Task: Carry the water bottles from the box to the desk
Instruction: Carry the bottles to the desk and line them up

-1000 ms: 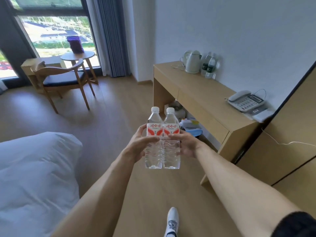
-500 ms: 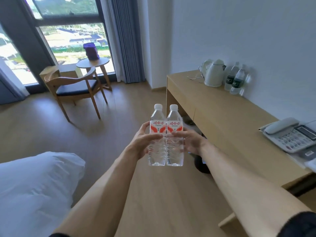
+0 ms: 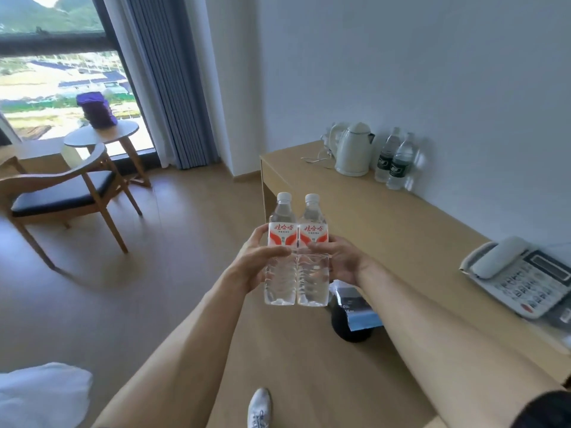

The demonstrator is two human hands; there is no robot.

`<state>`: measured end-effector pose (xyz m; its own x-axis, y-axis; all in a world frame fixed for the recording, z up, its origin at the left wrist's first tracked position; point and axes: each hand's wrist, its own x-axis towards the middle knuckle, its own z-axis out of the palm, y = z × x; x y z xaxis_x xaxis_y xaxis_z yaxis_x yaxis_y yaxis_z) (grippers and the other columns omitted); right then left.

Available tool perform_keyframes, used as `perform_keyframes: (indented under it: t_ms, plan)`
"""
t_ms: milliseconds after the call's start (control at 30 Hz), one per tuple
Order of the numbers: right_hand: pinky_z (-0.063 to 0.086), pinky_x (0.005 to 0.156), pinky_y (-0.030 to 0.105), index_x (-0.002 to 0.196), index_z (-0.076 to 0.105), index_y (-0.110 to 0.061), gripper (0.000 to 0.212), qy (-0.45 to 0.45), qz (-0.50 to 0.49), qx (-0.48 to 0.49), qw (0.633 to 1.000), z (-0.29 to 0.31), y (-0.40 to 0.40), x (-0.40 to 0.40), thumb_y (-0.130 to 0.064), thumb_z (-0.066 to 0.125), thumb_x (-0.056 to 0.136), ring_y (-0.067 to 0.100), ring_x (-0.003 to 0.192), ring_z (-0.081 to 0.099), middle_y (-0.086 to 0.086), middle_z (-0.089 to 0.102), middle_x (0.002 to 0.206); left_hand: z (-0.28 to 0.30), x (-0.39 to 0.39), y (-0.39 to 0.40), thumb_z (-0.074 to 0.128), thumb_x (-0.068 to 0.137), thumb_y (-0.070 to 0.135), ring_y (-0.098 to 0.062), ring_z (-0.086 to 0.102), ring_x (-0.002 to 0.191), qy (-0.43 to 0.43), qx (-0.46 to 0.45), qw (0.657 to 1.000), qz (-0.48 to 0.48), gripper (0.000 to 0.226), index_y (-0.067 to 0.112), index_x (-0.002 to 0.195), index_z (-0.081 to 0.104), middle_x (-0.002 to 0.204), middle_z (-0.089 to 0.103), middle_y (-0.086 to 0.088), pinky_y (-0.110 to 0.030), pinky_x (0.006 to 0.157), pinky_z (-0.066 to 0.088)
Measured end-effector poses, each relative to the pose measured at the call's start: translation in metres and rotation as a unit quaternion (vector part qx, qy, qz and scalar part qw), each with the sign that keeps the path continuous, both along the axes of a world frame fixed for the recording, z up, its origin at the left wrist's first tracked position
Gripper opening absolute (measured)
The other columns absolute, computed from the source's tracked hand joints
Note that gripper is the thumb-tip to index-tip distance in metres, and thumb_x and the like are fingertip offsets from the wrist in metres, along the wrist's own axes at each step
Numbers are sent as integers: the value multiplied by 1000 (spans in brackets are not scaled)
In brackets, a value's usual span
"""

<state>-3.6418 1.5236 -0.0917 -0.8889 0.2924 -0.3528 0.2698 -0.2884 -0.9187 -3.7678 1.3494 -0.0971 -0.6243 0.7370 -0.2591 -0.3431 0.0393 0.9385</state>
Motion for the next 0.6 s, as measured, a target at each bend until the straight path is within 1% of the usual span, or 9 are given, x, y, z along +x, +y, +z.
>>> perform_keyframes:
  t_ms: [67, 167, 233, 300, 367, 500, 533, 600]
  plan:
    - [56, 85, 50, 133, 59, -8, 41, -3, -33, 4, 999, 0, 23, -19, -13, 66, 93, 33, 104, 68, 19, 66, 129, 0, -26, 30, 87, 67, 5, -30, 74, 101, 3, 7, 1000, -28, 73, 31, 127, 54, 119, 70, -13, -49, 79, 61]
    - [46, 101, 63, 132, 60, -10, 39, -19, -95, 16, 995, 2, 56, -46, -14, 66, 94, 39, 115, 63, 18, 67, 128, 4, -66, 76, 86, 65, 5, -30, 74, 98, 1, 9, 997, -71, 77, 25, 131, 52, 120, 69, -15, -41, 74, 60]
    - [43, 104, 65, 133, 59, -9, 39, -28, -129, 16, 991, 5, 78, -63, -14, 65, 94, 42, 120, 61, 19, 66, 128, 7, -92, 106, 84, 69, 0, -33, 74, 98, -8, 7, 995, -96, 77, 22, 135, 50, 119, 69, -17, -45, 76, 61]
    - [42, 104, 66, 133, 58, -8, 40, -28, -160, 14, 987, 8, 97, -78, -13, 65, 94, 43, 121, 60, 20, 65, 129, 10, -115, 135, 83, 69, -2, -39, 73, 100, -16, -1, 993, -120, 77, 23, 134, 51, 119, 69, -21, -55, 84, 59]
    - [43, 104, 65, 133, 59, -8, 41, -27, -194, 11, 981, 8, 115, -88, -13, 66, 93, 42, 121, 61, 20, 66, 129, 13, -133, 163, 84, 63, 2, -43, 70, 104, -11, -11, 989, -147, 83, 24, 135, 51, 119, 68, -23, -64, 92, 53]
    - [47, 100, 63, 130, 60, -9, 43, -33, -254, 3, 967, 4, 143, -92, -14, 71, 89, 41, 117, 63, 21, 67, 125, 15, -151, 215, 83, 59, 6, -44, 65, 112, -8, -31, 976, -216, 84, 29, 134, 52, 120, 67, -22, -69, 95, 49]
    - [51, 96, 60, 128, 62, -10, 42, -36, -268, 3, 963, 2, 151, -90, -14, 73, 88, 39, 112, 66, 19, 69, 122, 14, -152, 228, 83, 60, 6, -43, 65, 111, -8, -35, 972, -230, 84, 30, 134, 52, 120, 68, -22, -69, 96, 48]
    - [56, 81, 51, 122, 65, -14, 37, -34, -298, 3, 954, -3, 166, -85, -16, 75, 87, 34, 101, 69, 15, 73, 112, 9, -152, 252, 81, 65, 3, -39, 64, 107, -11, -38, 966, -257, 80, 31, 134, 53, 118, 68, -22, -69, 97, 47]
